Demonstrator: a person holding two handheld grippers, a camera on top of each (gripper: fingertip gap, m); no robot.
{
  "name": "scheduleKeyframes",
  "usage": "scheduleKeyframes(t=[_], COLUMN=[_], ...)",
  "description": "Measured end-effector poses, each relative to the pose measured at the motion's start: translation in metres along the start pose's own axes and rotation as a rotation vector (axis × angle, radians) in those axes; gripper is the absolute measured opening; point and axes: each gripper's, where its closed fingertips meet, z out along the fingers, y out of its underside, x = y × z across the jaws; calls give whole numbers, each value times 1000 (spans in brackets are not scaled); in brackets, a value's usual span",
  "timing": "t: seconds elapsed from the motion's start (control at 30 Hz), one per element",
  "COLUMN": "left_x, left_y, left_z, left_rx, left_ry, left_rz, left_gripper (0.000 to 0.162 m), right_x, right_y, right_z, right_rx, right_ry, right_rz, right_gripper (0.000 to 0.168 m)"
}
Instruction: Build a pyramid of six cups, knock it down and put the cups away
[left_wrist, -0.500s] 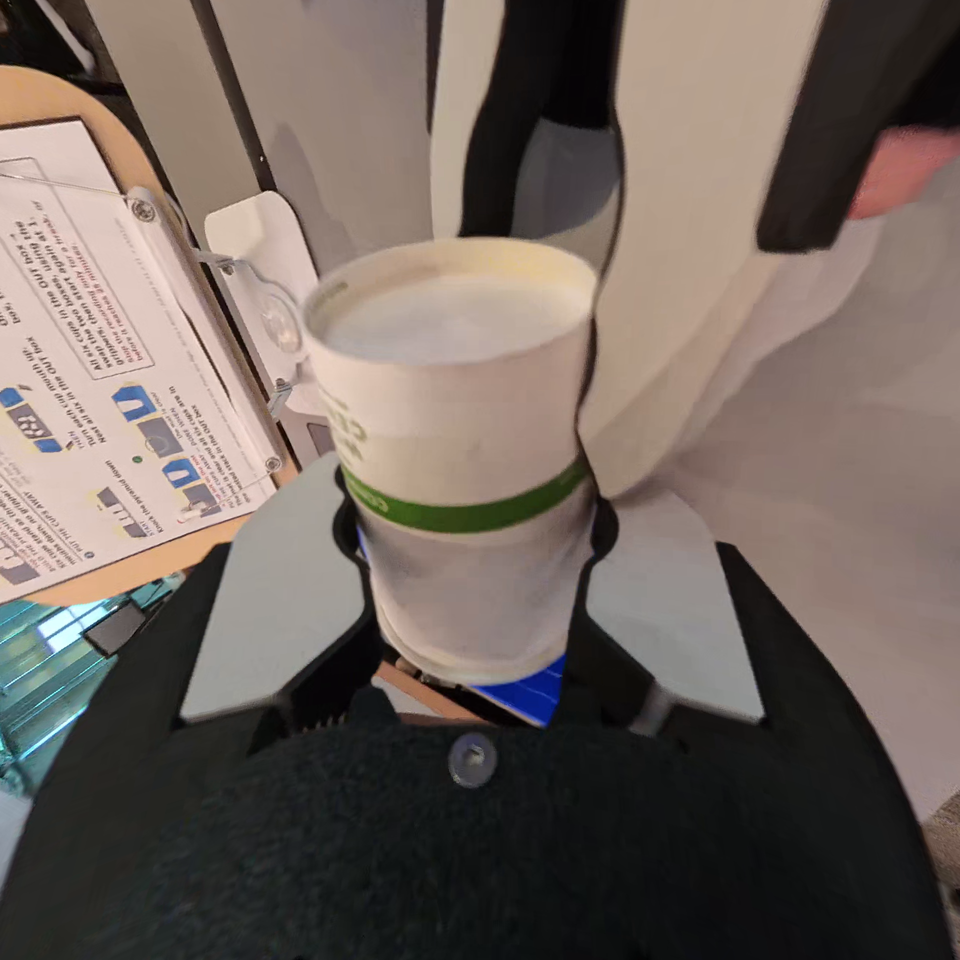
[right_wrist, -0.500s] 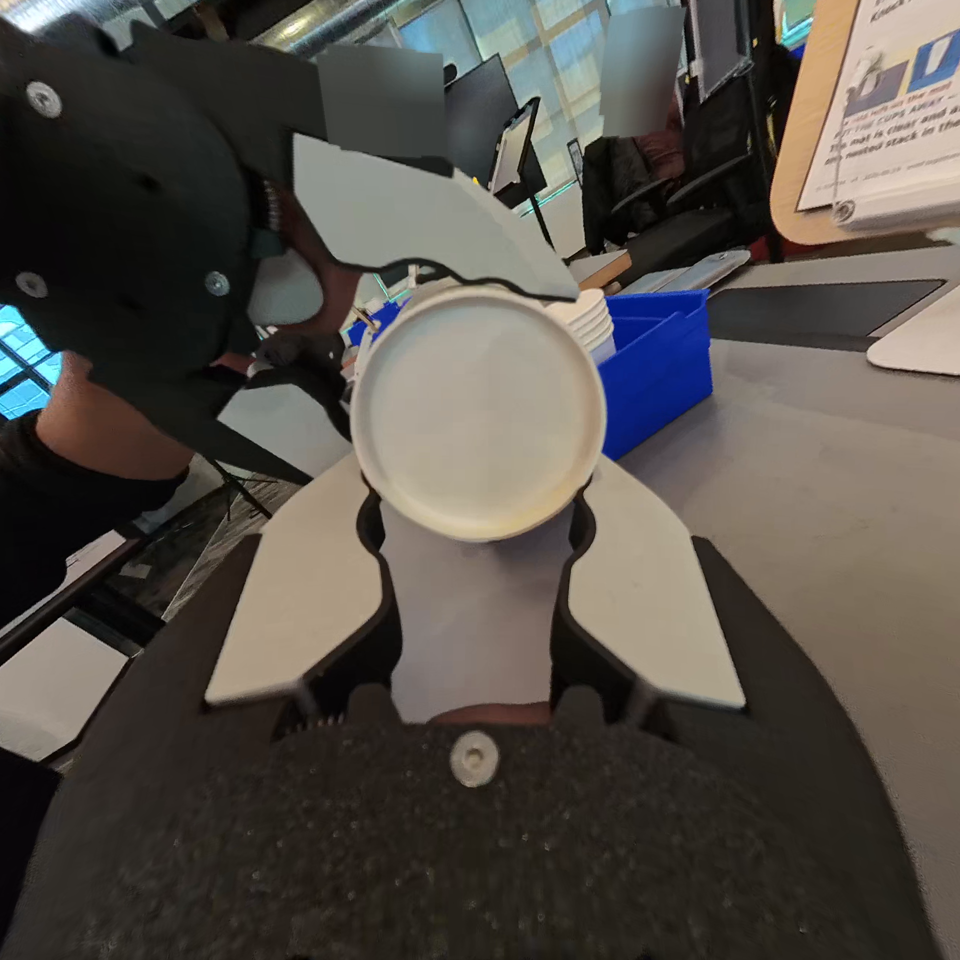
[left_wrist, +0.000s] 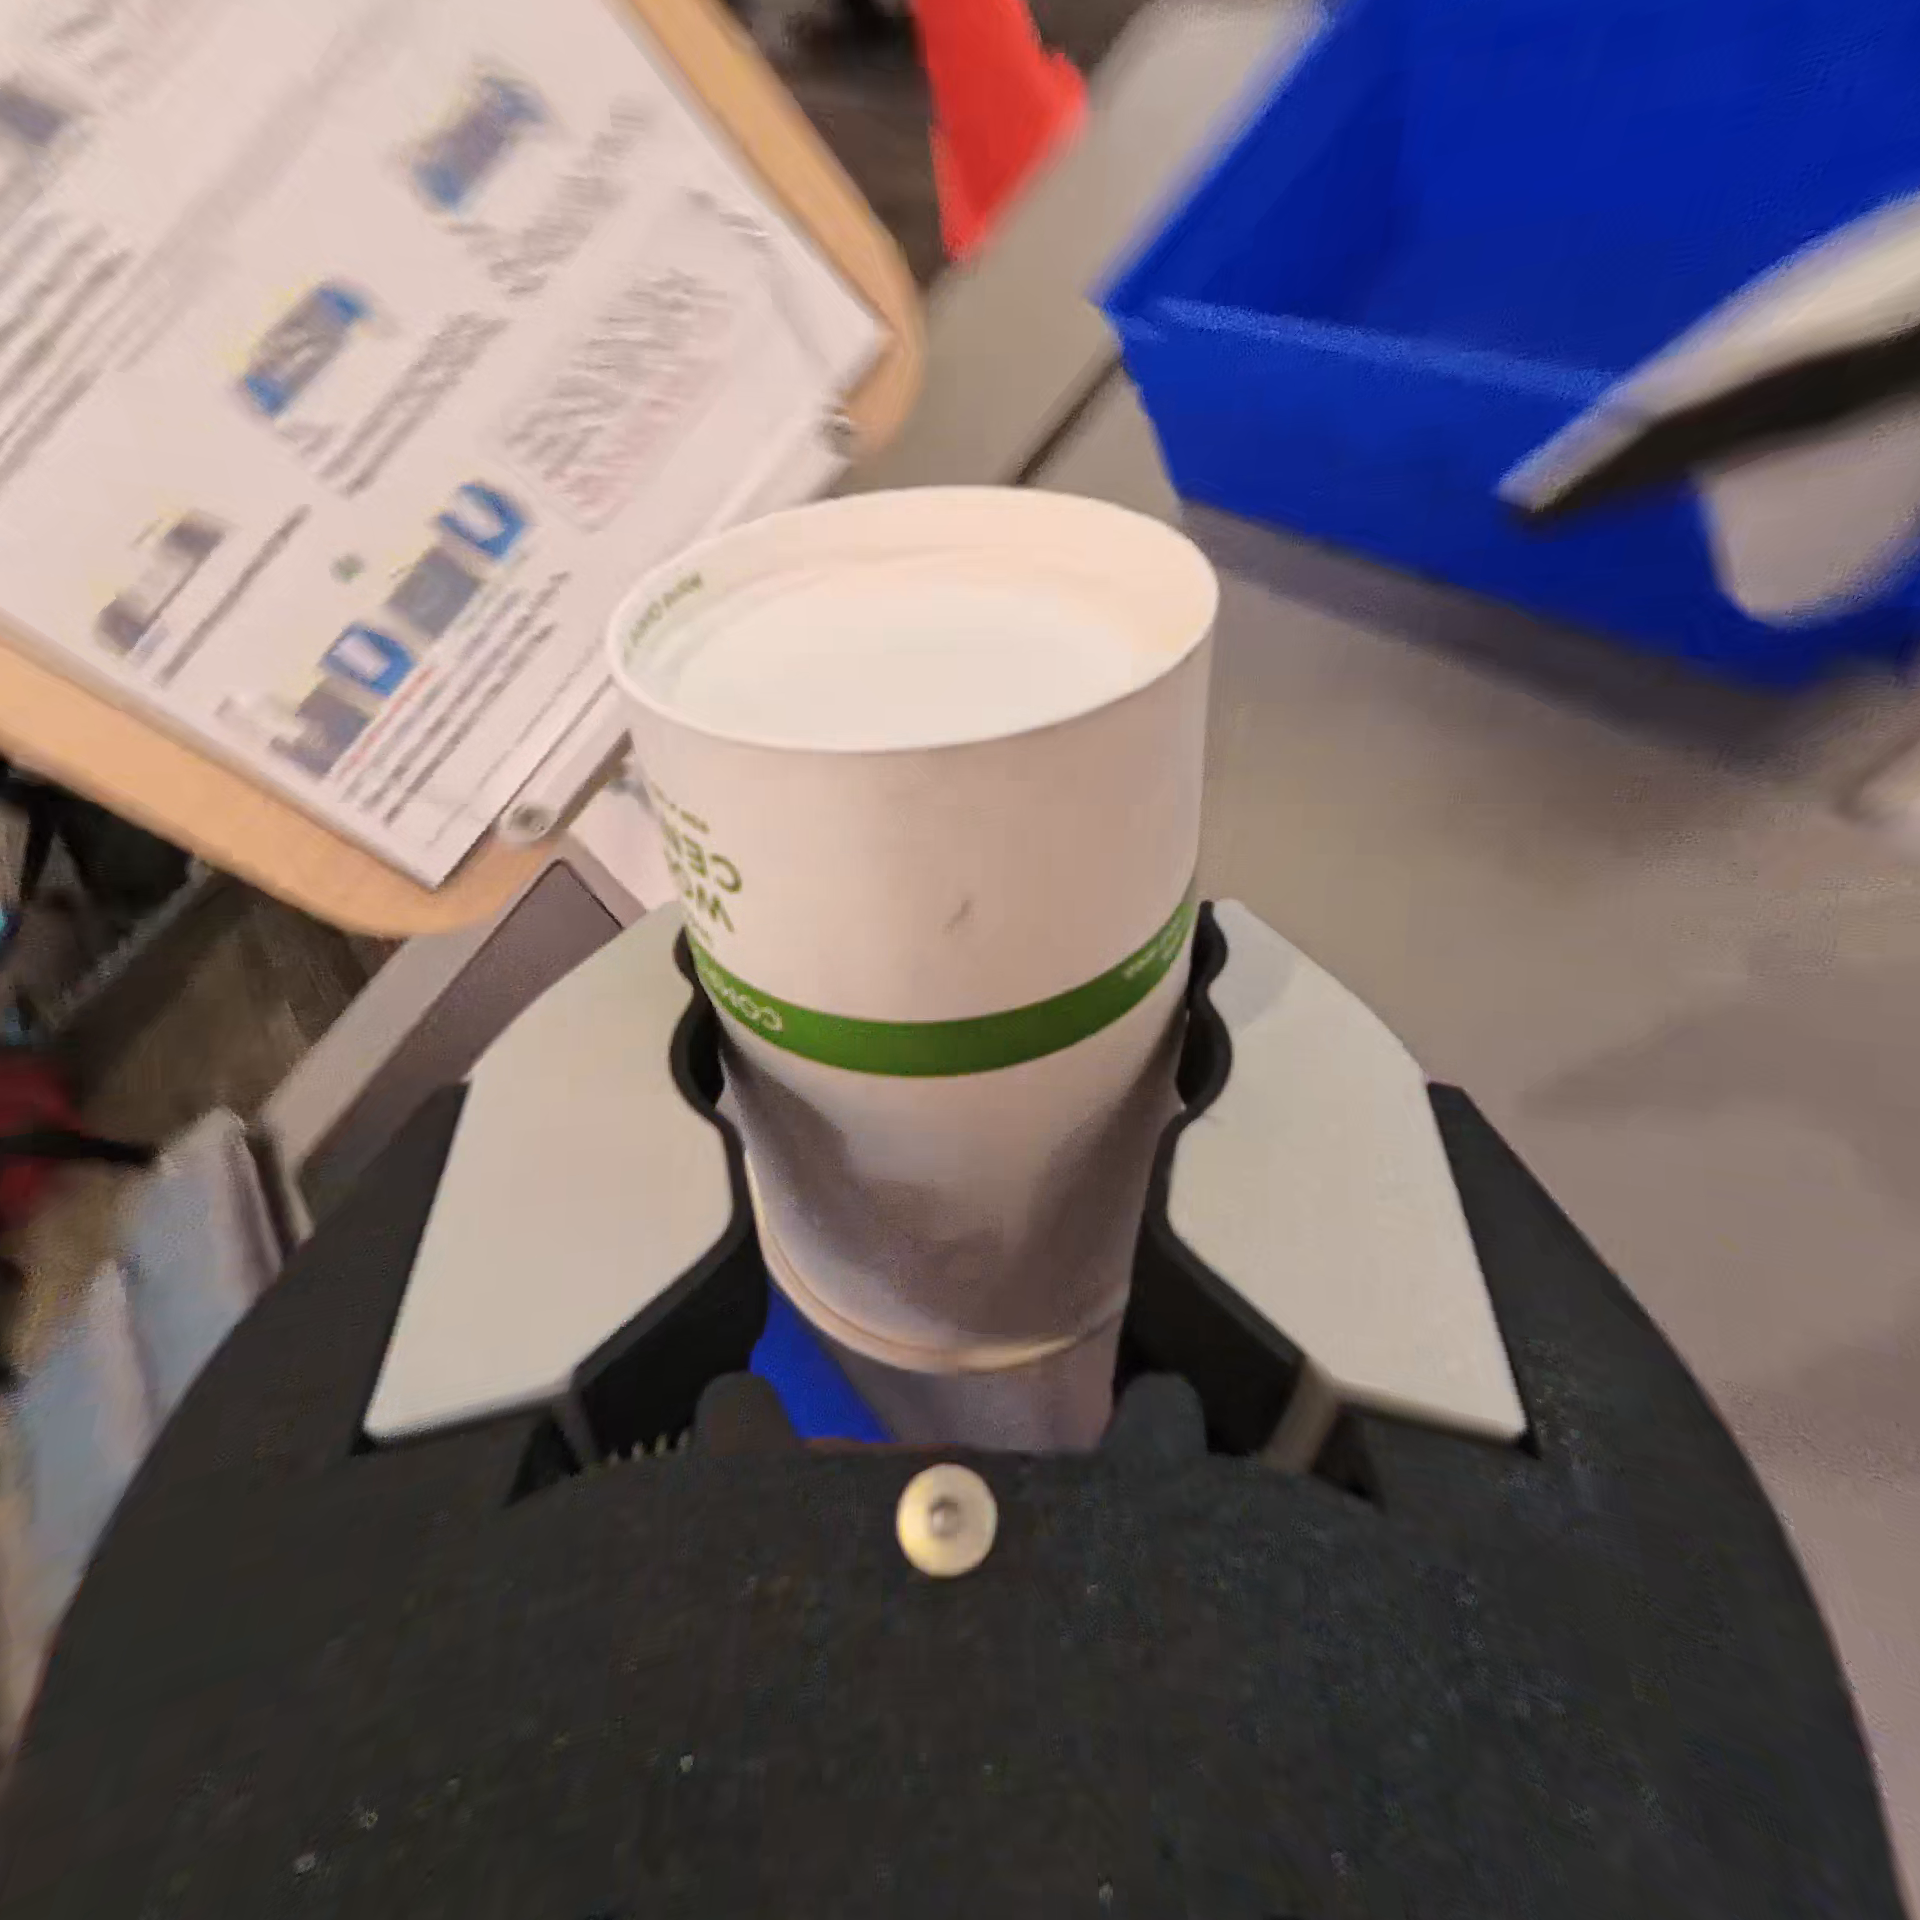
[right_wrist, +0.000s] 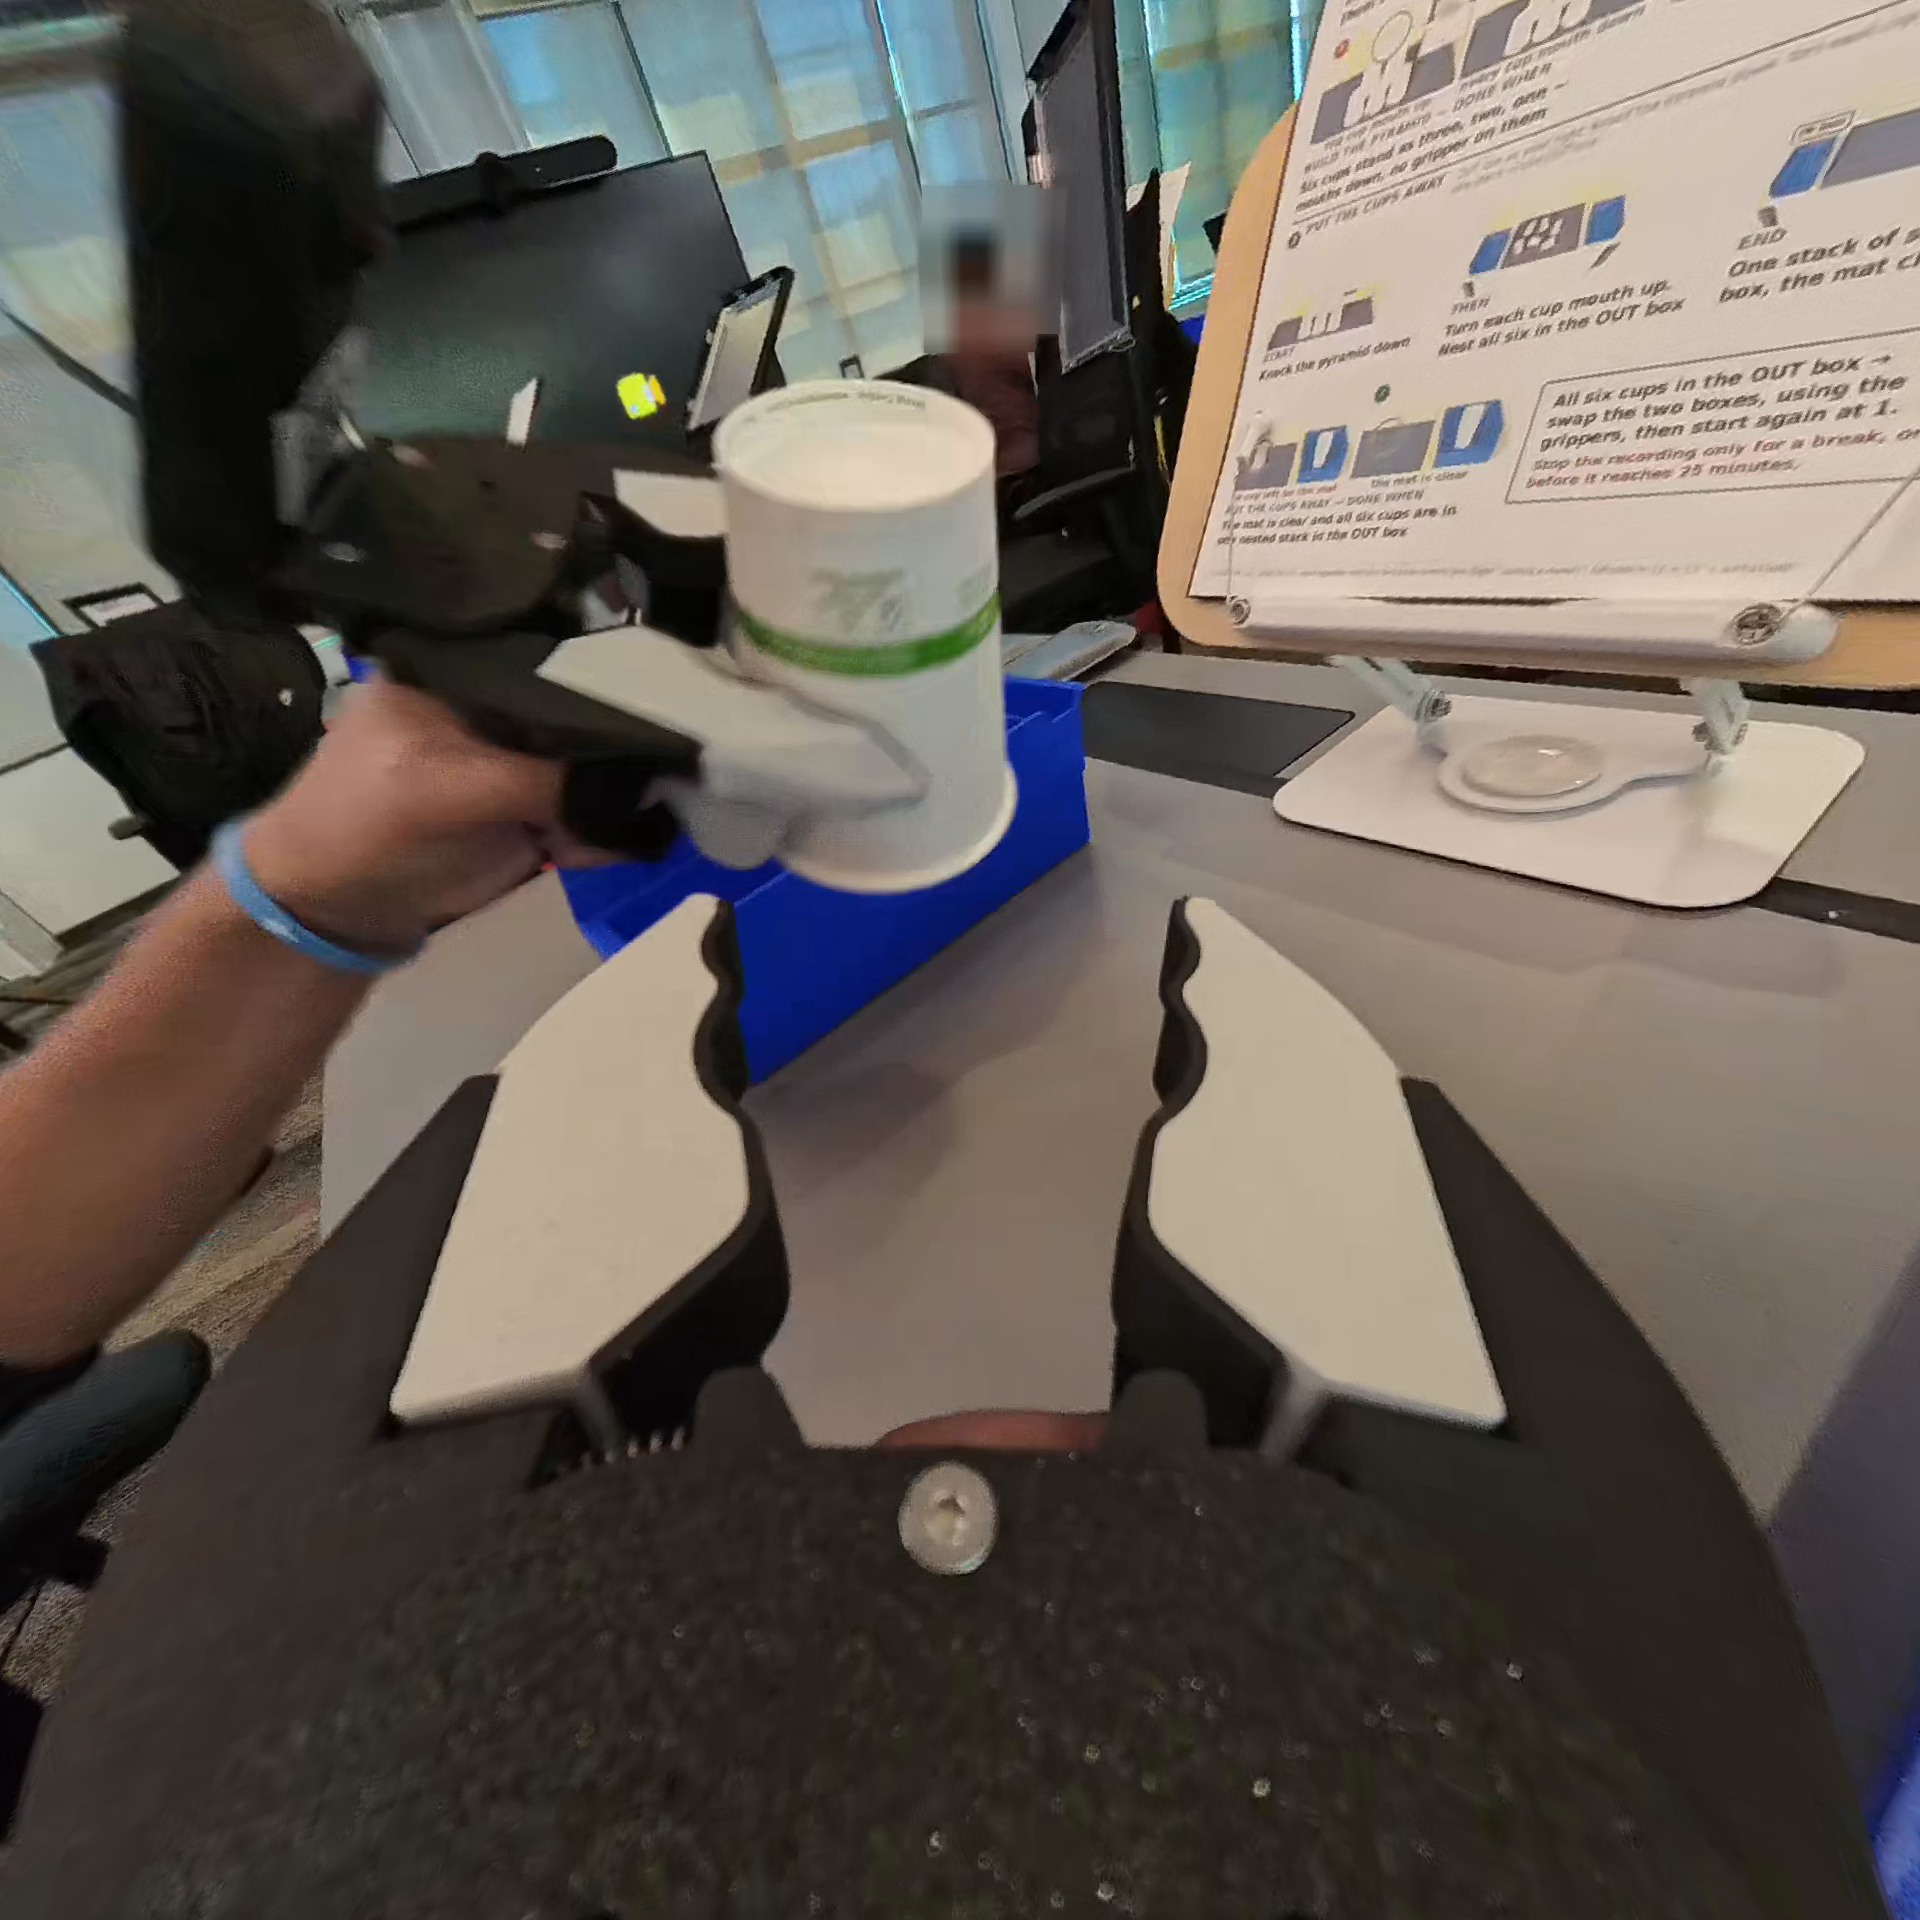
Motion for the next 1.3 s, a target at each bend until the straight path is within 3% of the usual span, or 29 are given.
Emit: scheduleKeyframes(t=[0.17,0.3,0.4,0.9,1.23,1.3], left_x=[-37,-53,-45,-8,-4,-4], left_y=[41,81,98,142,146,139], left_z=[33,65,81,110,106,100], left_rx=[135,19,-22,-131,-113,-82], left_ry=[-251,-333,-288,-178,-200,-200], left_rz=[-413,-476,-560,-611,-593,-603], left_gripper=[86,86,86,87,87,96], right_x=[-24,-45,-52,-50,-49,-47], right_y=[51,102,118,116,121,121], right_z=[-12,-12,-5,-4,-4,-6], right_rx=[-84,-159,-189,-188,-215,-216], right_ry=[-12,-86,-126,-165,-167,-162], right_rz=[-66,-48,-1,1,2,0], right_gripper=[73,70,69,64,63,63])
